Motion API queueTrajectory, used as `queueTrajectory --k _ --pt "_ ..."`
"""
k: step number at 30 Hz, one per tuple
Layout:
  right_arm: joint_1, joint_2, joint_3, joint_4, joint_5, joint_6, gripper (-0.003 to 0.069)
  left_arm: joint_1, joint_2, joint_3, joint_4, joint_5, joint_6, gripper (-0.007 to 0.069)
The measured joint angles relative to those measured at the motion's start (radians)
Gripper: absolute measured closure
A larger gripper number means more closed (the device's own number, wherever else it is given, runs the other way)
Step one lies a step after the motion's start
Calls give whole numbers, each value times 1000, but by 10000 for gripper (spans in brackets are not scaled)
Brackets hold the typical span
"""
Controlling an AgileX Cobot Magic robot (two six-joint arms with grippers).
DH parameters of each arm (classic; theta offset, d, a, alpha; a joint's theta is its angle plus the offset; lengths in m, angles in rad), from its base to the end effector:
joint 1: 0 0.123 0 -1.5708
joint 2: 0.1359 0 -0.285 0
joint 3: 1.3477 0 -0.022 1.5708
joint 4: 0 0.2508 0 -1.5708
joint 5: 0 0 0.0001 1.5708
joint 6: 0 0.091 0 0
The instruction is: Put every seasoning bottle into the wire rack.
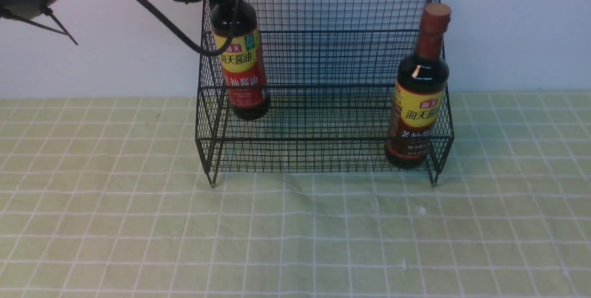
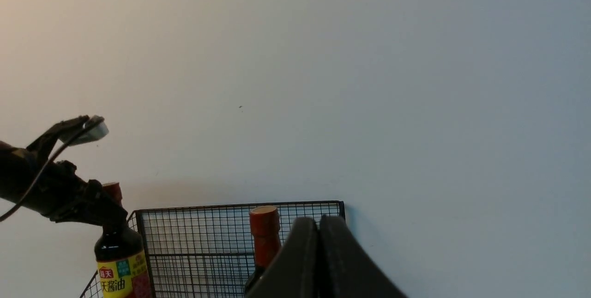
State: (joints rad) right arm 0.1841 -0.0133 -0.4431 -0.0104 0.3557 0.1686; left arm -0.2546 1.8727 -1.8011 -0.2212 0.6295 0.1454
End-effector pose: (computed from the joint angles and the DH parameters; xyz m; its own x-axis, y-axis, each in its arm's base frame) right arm 0.0097 0.0015 0.3233 0.1529 0.1894 -0.9699 -0.2063 0.9660 0.1561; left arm 0.4282 -0.1236 0.3558 -0.5600 0.1105 -0.8211 0.3337 0.9372 -0.1015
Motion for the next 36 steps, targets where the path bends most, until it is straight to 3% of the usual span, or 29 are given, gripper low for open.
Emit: queueTrajectory --k 13,18,23,33,36 --pt "0 0 0 0 0 0 671 0 32 -3 -2 28 16 346" --pt "0 0 0 0 0 0 671 0 27 -15 -13 20 16 258" --pt "0 0 0 1 -2 0 671 0 -2 -15 -15 29 16 229" --pt "0 0 0 1 -16 0 671 1 -185 -15 36 94 16 252" --pt "0 0 0 1 -18 -1 671 1 -285 -16 91 160 16 326"
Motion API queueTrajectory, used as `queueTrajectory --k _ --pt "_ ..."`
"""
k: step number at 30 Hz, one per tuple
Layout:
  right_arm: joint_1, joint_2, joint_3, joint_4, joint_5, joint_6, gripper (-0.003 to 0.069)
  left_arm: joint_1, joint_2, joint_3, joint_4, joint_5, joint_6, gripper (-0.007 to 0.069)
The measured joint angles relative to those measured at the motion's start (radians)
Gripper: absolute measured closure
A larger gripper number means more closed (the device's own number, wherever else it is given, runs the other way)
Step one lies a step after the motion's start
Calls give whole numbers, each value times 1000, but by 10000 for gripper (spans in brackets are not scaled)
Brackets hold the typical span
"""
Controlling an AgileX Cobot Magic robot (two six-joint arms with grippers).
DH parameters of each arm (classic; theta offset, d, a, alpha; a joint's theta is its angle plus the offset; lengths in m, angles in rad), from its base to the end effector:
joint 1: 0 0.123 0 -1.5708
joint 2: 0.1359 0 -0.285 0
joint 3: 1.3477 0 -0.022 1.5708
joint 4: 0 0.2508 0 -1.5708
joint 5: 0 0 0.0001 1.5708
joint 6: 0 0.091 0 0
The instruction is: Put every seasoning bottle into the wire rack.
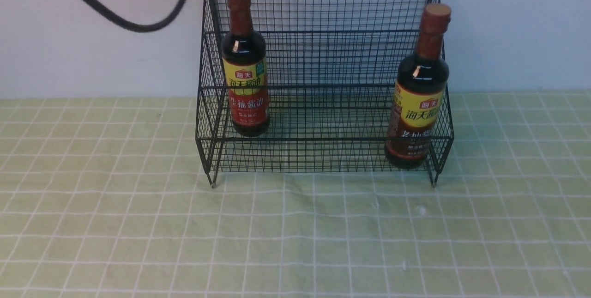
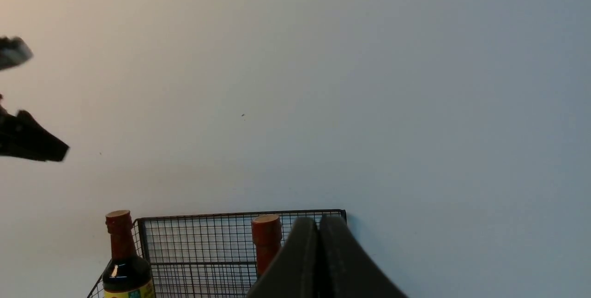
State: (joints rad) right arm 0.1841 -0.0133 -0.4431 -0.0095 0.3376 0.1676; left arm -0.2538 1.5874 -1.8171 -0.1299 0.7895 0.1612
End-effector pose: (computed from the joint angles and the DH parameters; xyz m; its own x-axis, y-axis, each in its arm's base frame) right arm 0.0094 0.0015 0.3249 0.1701 0.1924 -0.9665 -0.2095 0.9654 0.1553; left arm 0.3421 -0.0974 0.4628 -0.4131 0.1785 -0.8930 0.3590 0.9331 0.0205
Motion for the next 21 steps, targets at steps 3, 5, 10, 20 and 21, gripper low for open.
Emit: queueTrajectory --k 3,5,10,20,21 --pt "0 0 0 -1 0 -1 671 0 -93 -1 42 88 0 441" --pt "0 0 0 -1 0 -3 671 0 -142 -1 57 147 -1 515" --pt "0 0 0 -3 0 -3 671 0 -321 93 65 254 -10 627" --pt "0 0 0 -4 1 -3 671 0 -804 668 63 45 -63 631" --pt "0 0 0 -4 1 -3 671 0 -882 751 59 5 -80 631"
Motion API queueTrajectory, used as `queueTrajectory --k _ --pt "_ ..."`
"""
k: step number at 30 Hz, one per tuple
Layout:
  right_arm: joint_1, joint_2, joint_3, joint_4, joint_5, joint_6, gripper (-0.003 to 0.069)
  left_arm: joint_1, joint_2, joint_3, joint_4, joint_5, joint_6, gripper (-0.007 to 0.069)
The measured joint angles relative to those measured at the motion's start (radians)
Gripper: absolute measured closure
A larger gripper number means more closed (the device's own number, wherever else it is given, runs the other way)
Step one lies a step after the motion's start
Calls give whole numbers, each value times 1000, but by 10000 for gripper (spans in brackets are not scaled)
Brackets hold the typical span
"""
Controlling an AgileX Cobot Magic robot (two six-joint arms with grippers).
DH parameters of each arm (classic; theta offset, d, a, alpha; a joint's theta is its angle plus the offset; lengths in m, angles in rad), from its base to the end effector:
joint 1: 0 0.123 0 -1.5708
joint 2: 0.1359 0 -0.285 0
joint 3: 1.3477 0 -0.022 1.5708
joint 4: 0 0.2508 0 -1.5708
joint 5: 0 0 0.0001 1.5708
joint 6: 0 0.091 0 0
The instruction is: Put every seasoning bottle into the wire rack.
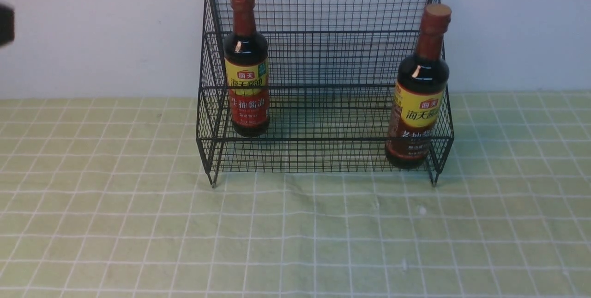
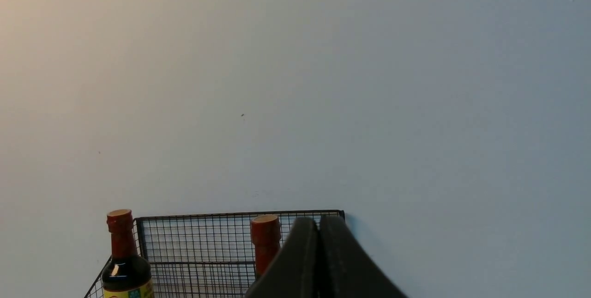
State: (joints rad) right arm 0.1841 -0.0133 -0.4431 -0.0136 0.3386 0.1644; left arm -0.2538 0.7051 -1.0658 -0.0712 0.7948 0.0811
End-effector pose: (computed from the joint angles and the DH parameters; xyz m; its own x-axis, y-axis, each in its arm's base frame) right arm 0.0094 0.0013 0.3248 0.1709 0.1854 -0.9677 -0.2069 0.9670 0.1487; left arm 0.1072 -0.0326 0.4330 -0.3185 0.1148 -0.9409 0.3071 0.9516 0.0121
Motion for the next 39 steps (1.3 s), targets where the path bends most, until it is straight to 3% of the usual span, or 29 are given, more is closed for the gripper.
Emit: queueTrajectory --k 8,23,30,39 --pt "0 0 0 0 0 0 671 0 -342 361 -53 -112 -45 631" --pt "0 0 0 0 1 -1 671 0 -479 506 -61 -56 -45 631" --pt "0 0 0 0 2 -1 671 5 -501 542 33 -99 -10 631" --pt "0 0 0 0 2 -1 671 192 -665 871 71 -368 -10 631"
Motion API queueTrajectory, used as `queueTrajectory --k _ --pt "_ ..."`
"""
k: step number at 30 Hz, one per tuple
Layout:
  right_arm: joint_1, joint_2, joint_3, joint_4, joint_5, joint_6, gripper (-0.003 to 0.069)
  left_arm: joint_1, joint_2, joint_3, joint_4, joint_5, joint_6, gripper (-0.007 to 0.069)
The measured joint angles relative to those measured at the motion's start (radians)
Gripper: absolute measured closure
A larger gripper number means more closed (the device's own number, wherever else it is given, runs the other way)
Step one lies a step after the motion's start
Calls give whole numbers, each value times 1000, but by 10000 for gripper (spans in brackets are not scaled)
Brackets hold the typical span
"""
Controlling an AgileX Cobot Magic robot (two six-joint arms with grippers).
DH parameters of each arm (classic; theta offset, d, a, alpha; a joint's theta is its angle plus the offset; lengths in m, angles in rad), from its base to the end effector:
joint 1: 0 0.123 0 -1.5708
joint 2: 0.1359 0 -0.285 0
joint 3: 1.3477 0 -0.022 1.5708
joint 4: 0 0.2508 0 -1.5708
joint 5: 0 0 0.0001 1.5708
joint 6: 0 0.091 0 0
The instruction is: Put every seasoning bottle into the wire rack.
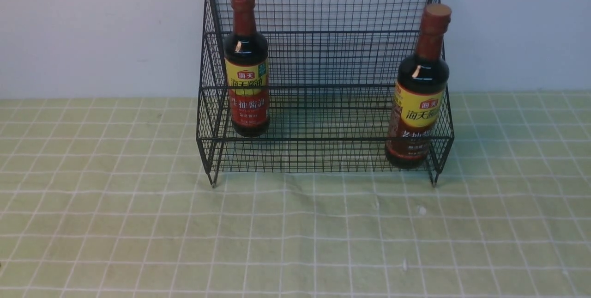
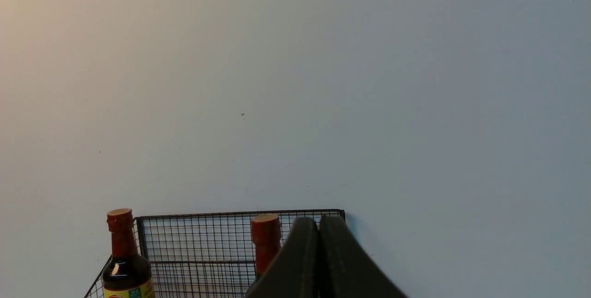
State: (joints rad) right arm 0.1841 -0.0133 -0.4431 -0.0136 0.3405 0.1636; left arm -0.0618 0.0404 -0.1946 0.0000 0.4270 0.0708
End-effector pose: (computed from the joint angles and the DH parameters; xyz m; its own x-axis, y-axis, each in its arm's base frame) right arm 0.0095 0.0013 0.3247 0.1692 0.1843 -0.9682 -0.2064 0.9672 0.1480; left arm 0.0470 -0.0029 0.2374 -0.1794 0.0820 -0.9804 0.0746 0.9948 0.0695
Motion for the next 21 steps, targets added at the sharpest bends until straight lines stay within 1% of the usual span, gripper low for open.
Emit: queueTrajectory --k 2,4,8,21 --pt "0 0 0 0 0 0 671 23 -40 118 8 -76 0 631" --pt "0 0 0 0 0 0 671 26 -49 197 18 -101 -1 631" --pt "0 0 0 0 1 0 671 27 -52 222 34 -57 -1 631" --pt "0 0 0 0 1 7 671 27 -52 222 34 -53 -3 631"
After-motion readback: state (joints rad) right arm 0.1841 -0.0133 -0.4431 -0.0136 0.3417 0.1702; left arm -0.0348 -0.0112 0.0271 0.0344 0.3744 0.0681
